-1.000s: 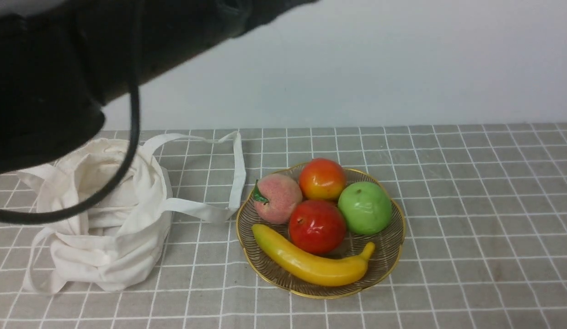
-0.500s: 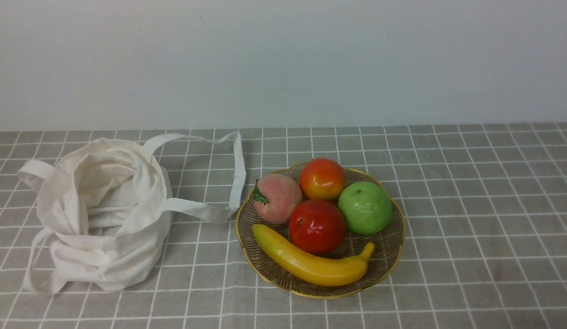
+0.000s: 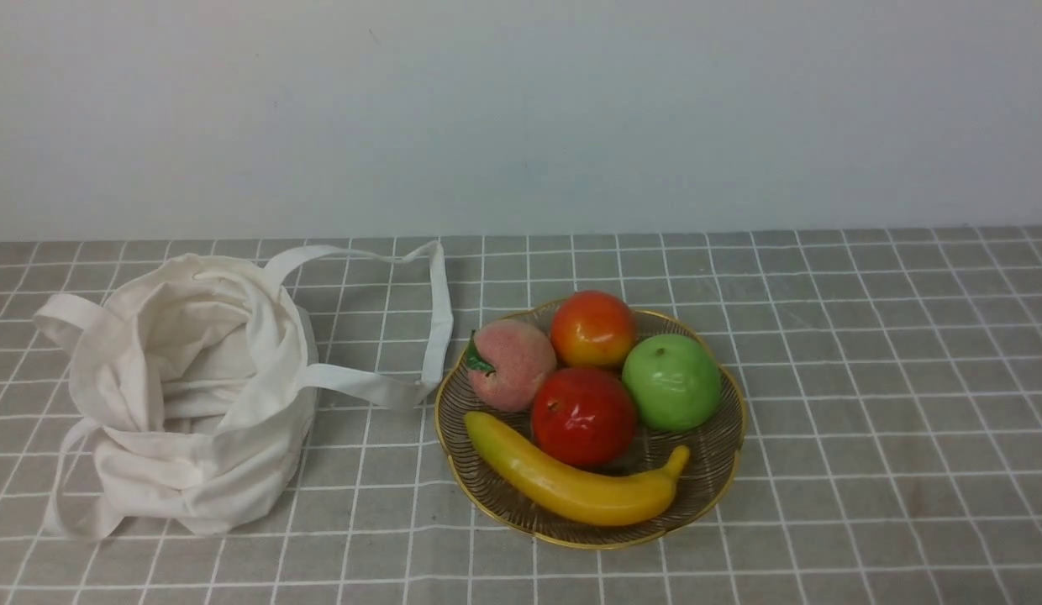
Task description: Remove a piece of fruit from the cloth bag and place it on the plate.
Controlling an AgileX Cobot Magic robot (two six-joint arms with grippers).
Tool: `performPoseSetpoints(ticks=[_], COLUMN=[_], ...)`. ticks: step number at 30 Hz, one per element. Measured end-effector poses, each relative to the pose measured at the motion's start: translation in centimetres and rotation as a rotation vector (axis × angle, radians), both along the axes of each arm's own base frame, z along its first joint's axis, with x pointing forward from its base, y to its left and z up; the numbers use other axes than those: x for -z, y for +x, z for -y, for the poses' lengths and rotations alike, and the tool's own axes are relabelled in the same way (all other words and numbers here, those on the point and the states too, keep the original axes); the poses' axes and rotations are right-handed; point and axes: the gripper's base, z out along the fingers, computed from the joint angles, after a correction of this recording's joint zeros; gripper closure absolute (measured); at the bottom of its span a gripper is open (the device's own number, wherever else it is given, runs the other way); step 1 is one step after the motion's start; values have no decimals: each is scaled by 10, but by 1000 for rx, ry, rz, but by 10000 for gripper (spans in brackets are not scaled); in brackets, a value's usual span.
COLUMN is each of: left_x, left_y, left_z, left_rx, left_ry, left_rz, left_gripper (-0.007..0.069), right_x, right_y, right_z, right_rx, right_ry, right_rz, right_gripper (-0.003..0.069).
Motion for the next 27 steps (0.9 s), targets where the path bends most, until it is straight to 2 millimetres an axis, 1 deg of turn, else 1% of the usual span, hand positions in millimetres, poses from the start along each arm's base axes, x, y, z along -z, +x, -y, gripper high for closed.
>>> performPoseSetpoints(ticks=[3,5,7,8,9,11,12,14,17,18,20,21,22,23,25,27], left_x=[9,14,13,9,9,0,-2,-10,-9,-8,-1,7,12,20,33,42], left_y=[-7,-13,-17,-21,-21,-27,-28,-36,-43,-45,-47,-48,-47,-46,-42,-38], left_z=[-5,-6,-5,-5,-4,2,4,18,32,37,46,52,54,56,54,49], left_rx=[16,56,107,146,154,254,273,439,582,617,706,753,769,795,768,720], left_ry=[-15,-64,-97,-117,-115,-119,-116,-47,54,118,212,304,365,403,441,431], left_rz=[8,32,79,134,137,249,267,366,389,390,344,284,242,155,14,-84], left_gripper=[632,632,632,632,632,632,632,632,632,632,632,632,632,632,632,632], right_x=[0,0,0,0,0,0,0,0,0,0,0,0,0,0,0,0], right_y=[0,0,0,0,0,0,0,0,0,0,0,0,0,0,0,0], right_z=[0,0,0,0,0,0,0,0,0,0,0,0,0,0,0,0], right_rx=[0,0,0,0,0,0,0,0,0,0,0,0,0,0,0,0], right_ry=[0,0,0,0,0,0,0,0,0,0,0,0,0,0,0,0], right_rz=[0,0,0,0,0,0,0,0,0,0,0,0,0,0,0,0], right_gripper=[676,676,676,676,676,676,676,676,676,676,676,676,676,676,676,676])
